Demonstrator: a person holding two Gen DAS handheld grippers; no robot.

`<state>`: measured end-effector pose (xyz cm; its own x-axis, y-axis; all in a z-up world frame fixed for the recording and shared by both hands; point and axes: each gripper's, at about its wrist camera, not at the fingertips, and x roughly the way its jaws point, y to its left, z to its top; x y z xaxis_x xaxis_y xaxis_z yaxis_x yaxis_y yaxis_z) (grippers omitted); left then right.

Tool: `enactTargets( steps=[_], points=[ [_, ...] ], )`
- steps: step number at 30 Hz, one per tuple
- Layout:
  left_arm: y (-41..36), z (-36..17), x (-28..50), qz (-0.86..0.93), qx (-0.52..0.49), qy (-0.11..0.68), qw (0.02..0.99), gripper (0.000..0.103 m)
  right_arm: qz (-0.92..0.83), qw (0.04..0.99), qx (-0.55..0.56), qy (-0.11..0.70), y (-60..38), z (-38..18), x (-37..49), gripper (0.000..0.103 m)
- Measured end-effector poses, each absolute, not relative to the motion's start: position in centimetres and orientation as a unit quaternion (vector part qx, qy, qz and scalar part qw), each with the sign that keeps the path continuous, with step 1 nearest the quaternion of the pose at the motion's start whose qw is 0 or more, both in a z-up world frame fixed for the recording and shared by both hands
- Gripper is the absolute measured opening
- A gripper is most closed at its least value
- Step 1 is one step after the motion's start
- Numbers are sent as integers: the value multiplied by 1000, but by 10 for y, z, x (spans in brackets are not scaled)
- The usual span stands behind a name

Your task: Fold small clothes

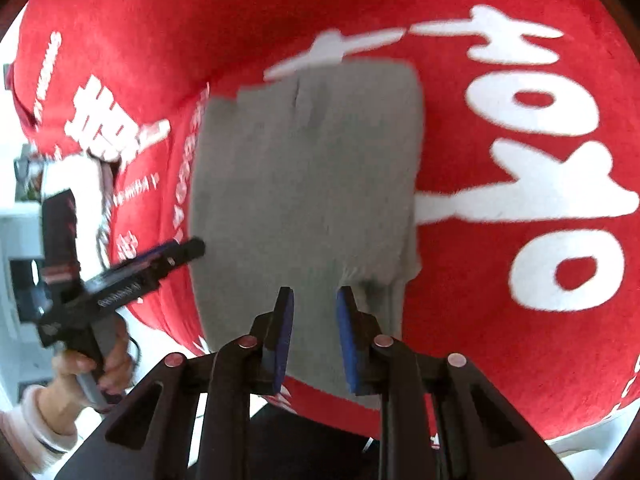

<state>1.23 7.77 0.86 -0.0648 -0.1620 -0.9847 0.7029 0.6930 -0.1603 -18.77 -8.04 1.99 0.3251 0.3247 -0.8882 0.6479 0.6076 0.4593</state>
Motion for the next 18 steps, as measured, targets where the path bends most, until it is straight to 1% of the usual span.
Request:
enactTargets(
  steps=[2,4,5,7,10,11,18],
  points=[
    [80,8,10,-330,205,650,653,68,-129,680,422,586,-80,7,-191,24],
    [82,8,10,-328,201,653,652,68,-148,665,429,593,-84,-5,-197,21],
    [82,8,11,-326,199,654,652,68,-155,656,436,596,-85,-7,-200,21],
    [82,10,11,-326,198,655,653,68,-157,647,462,586,-91,-11,-207,20],
    [82,12,8,-327,207,650,654,68,-162,642,470,584,-94,-4,-216,22],
    [82,13,6,-328,211,648,655,68,-165,642,469,584,-95,-2,-217,24],
    [83,20,-2,-321,210,654,652,68,-185,635,465,588,-102,15,-217,24]
  ],
)
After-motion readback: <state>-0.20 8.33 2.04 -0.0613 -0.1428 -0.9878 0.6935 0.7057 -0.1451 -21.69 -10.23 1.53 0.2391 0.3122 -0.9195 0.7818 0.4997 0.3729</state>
